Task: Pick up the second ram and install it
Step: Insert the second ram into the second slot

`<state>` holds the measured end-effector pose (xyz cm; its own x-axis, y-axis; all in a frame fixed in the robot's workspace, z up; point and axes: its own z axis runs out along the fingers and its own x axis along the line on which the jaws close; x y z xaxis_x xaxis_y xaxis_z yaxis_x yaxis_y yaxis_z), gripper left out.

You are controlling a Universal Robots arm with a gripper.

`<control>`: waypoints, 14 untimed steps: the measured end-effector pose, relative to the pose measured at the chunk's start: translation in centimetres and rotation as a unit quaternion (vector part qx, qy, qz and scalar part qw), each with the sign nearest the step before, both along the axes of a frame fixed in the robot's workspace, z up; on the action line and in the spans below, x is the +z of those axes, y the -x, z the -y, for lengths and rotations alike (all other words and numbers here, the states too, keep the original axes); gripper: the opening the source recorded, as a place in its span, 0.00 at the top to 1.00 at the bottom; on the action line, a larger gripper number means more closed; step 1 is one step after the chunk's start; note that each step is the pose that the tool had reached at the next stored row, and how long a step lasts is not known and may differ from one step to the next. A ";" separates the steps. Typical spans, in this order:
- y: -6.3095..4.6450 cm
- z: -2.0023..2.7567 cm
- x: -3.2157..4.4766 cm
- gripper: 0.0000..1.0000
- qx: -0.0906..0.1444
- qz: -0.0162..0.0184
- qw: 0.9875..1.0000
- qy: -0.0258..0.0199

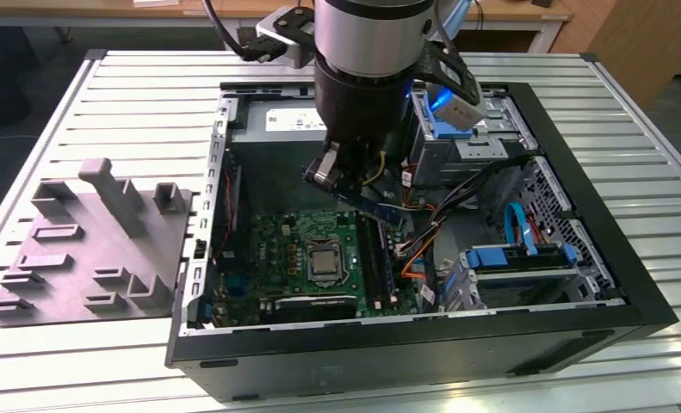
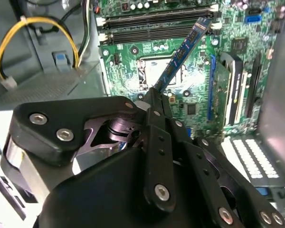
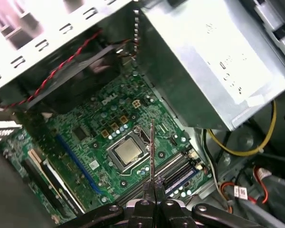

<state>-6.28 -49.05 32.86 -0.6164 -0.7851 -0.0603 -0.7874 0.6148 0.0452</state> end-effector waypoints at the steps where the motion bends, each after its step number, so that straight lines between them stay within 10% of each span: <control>1: 0.0 0.00 -0.01 0.88 -0.009 0.000 1.000 0.000; 8: 0.0 0.00 -0.11 0.88 -0.073 0.000 0.997 0.000; 14: 0.0 0.00 -0.20 0.88 -0.127 0.000 0.992 0.000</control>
